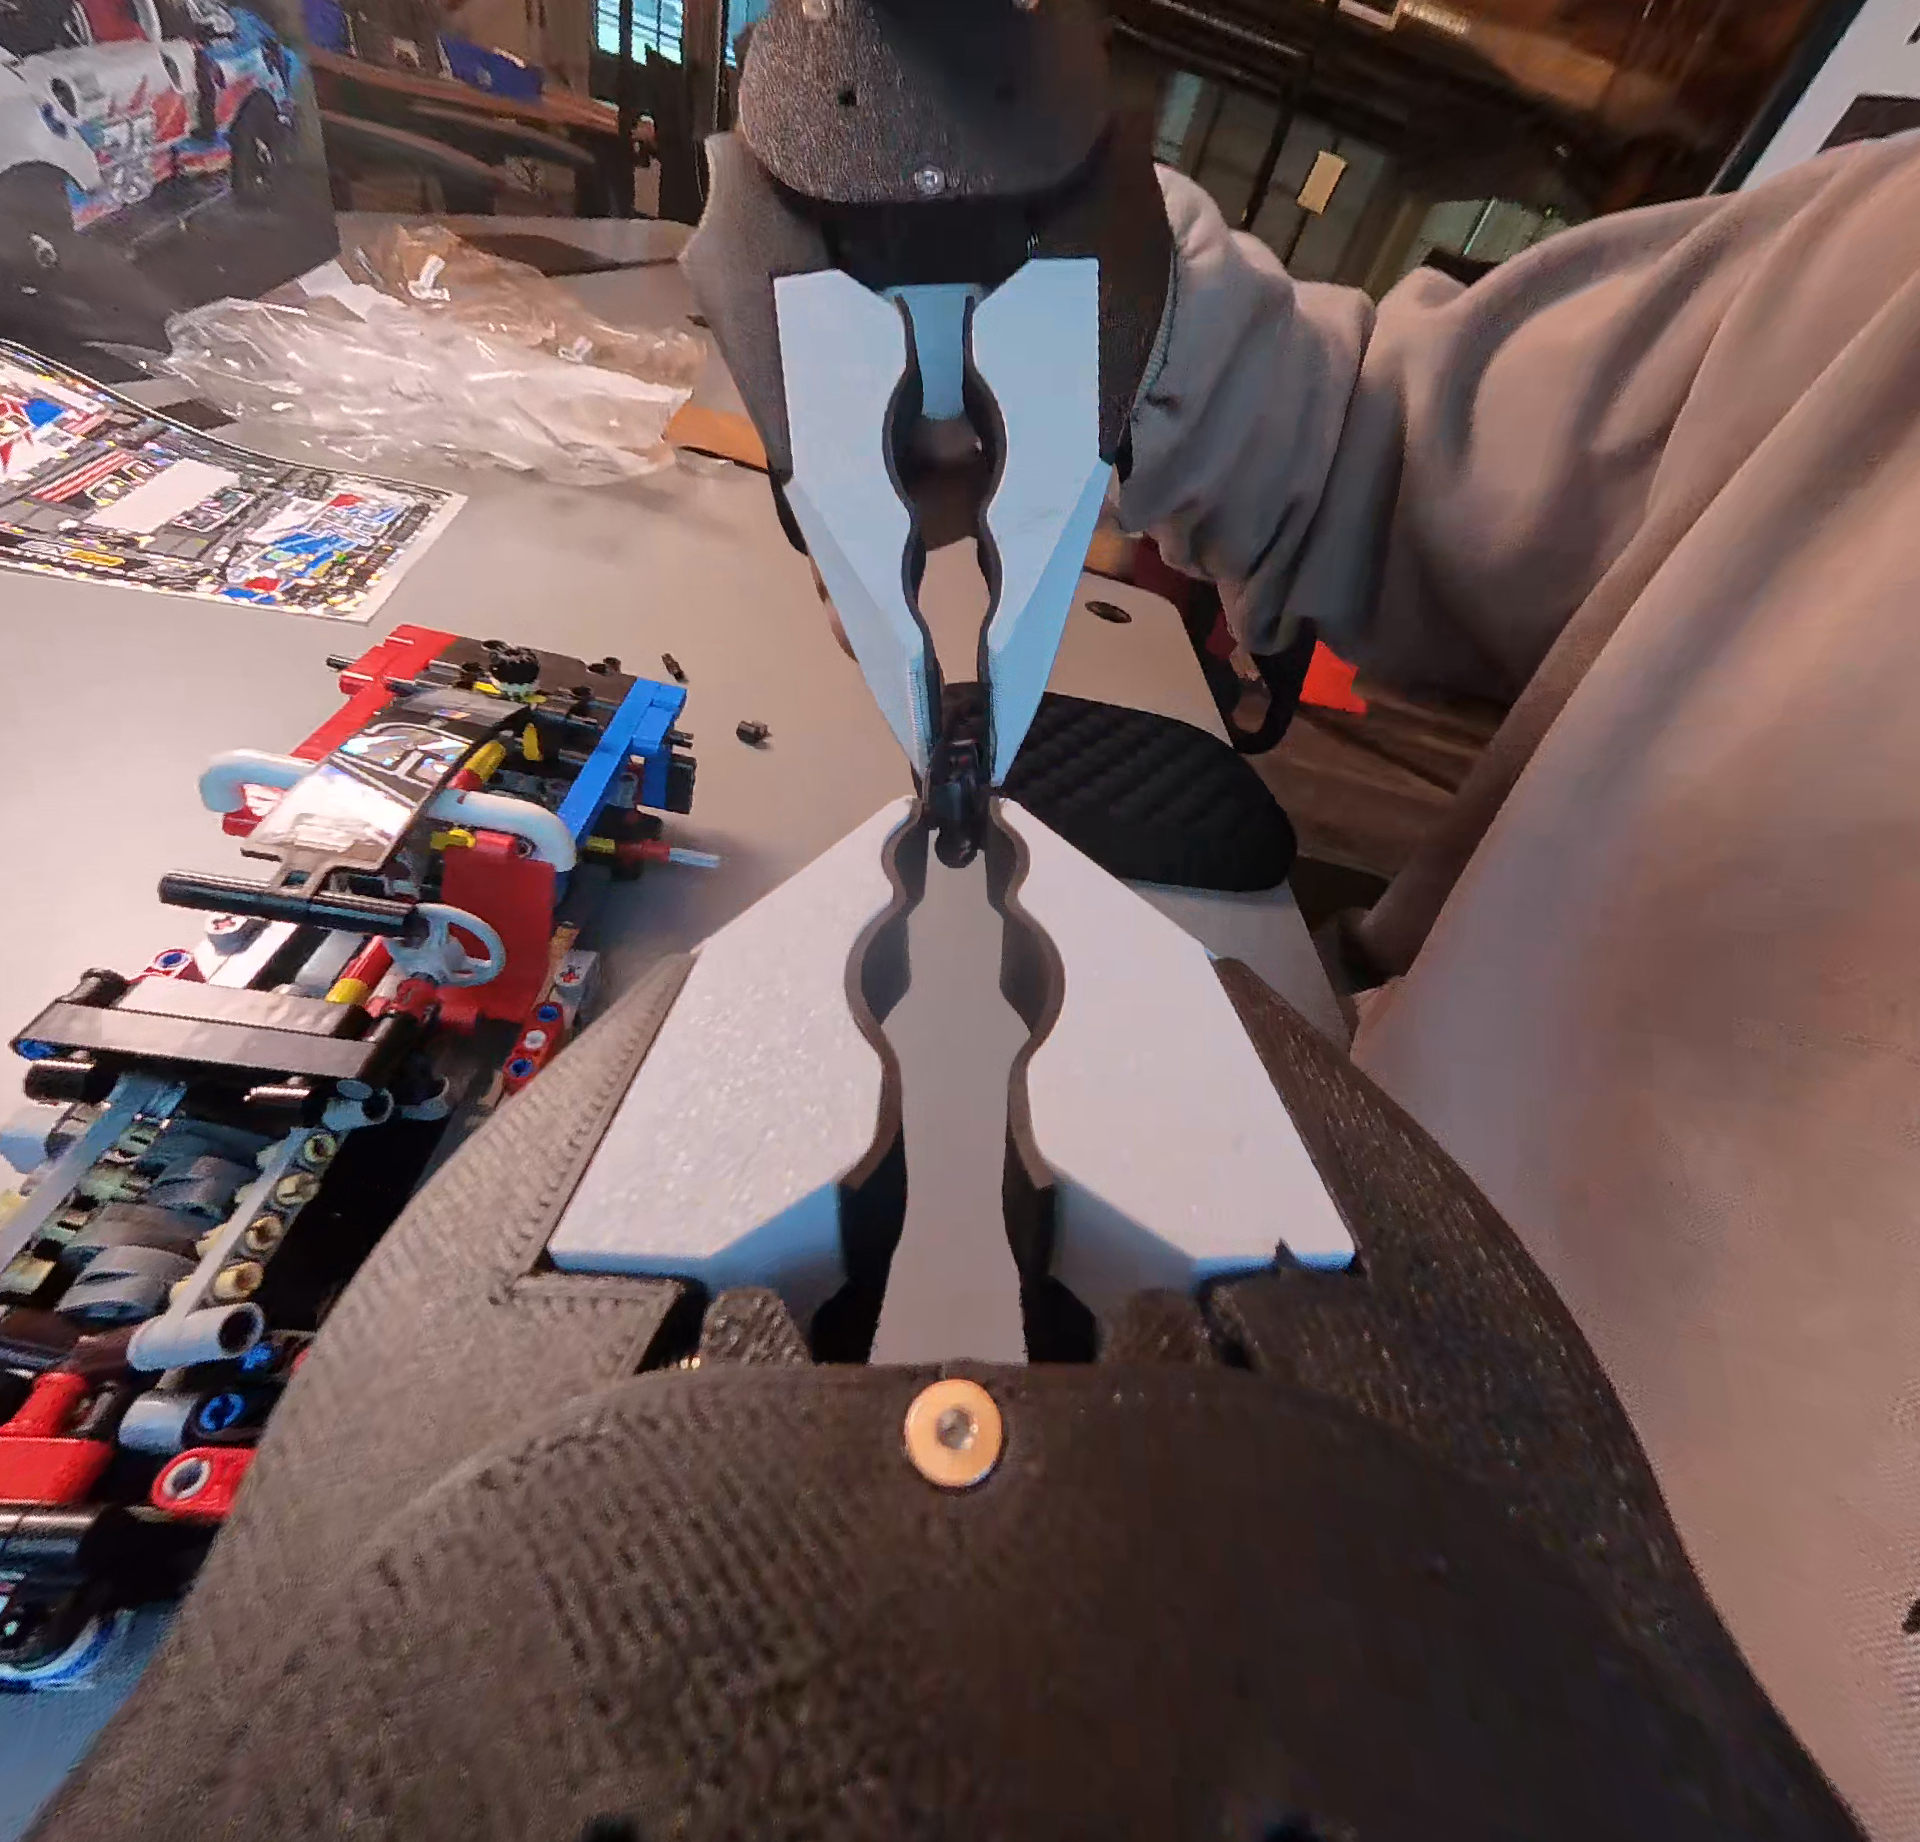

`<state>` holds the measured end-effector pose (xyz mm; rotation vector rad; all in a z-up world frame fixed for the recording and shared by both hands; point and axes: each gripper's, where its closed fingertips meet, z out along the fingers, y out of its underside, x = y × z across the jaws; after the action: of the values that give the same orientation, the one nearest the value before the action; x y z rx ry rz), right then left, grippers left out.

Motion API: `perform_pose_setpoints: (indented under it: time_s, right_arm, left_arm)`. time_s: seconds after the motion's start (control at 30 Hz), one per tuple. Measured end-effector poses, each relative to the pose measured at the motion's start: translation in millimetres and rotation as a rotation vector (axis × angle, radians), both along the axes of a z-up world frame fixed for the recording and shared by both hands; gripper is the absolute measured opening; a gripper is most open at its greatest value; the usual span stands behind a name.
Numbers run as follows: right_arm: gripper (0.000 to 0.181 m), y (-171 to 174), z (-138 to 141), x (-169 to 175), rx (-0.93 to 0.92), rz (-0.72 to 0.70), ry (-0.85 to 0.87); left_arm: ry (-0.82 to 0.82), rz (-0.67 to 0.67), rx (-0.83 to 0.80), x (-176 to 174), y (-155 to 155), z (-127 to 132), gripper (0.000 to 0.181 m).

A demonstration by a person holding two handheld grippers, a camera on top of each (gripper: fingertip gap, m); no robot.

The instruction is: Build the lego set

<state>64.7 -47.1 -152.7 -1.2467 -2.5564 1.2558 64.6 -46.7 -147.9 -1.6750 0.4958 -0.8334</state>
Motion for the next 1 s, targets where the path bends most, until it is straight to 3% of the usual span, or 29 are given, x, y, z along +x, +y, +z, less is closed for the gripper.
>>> perform_pose_setpoints:
  time_s: [0.43,0.57,0.83,1.0]
  right_arm:
    - [0.006,-1.9,-14.6,10.8,0.175,0.164,-0.079]
    - [0.006,1.2,-16.0,6.6,0.21,0.173,-0.066]
    - [0.011,11.1,25.0,-29.0,-0.021,-0.046,0.343]
    - [0.022,15.0,30.5,-31.1,0.085,-0.126,0.672]
  left_arm:
    - [-0.049,-0.11,-0.164,12.5,-6.3,-18.7,0.005]
    - [-0.027,-0.074,-0.16,8.2,-3.0,-21.3,0.005]
    - [-0.279,0.005,-0.113,-23.4,3.0,9.3,0.005]
    - [-0.404,-0.004,-0.166,-28.1,5.3,11.5,0.004]
